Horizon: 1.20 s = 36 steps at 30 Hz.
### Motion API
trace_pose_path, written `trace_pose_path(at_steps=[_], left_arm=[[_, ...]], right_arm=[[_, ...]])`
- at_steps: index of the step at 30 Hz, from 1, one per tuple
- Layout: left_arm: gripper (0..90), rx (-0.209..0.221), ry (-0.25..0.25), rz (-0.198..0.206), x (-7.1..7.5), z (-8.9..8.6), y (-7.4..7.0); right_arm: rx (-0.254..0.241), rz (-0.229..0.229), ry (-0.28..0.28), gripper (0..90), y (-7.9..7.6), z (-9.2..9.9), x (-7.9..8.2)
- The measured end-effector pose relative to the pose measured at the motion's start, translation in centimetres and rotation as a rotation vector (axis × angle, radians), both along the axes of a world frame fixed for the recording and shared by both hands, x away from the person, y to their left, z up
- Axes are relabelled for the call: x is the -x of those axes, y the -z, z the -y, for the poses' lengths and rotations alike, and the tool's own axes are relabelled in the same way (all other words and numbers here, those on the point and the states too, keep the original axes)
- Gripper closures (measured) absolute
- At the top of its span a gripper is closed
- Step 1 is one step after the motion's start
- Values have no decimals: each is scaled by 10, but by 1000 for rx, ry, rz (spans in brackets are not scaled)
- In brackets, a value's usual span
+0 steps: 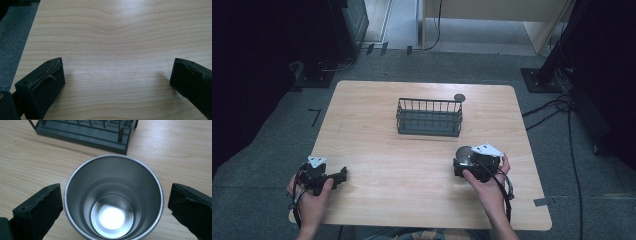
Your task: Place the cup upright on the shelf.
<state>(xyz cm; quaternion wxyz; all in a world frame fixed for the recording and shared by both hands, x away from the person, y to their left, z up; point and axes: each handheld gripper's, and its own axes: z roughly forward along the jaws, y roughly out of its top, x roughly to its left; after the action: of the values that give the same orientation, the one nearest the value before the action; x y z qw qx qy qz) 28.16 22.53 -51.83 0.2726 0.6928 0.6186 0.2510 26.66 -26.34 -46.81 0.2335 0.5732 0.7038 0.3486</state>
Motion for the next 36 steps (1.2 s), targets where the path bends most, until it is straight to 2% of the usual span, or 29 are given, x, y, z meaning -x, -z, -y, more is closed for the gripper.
trace_pose_path(at_steps=[7,11,13,14,22,36], left_arm=[[0,0,0,0,0,0,0],[0,0,0,0,0,0,0],[0,0,0,0,0,0,0],[0,0,0,0,0,0,0],[0,-1,0,-1,0,0,0],[0,0,0,0,0,0,0]], right_arm=[[29,-35,18,9,17,-2,-6],[29,-28,13,105,22,-4,-6],[20,-20,-5,174,23,-5,-5],[31,-13,-18,176,23,-6,-5],[34,-9,-25,180,21,-6,-5],[21,31,-59,181,1,-12,-5]])
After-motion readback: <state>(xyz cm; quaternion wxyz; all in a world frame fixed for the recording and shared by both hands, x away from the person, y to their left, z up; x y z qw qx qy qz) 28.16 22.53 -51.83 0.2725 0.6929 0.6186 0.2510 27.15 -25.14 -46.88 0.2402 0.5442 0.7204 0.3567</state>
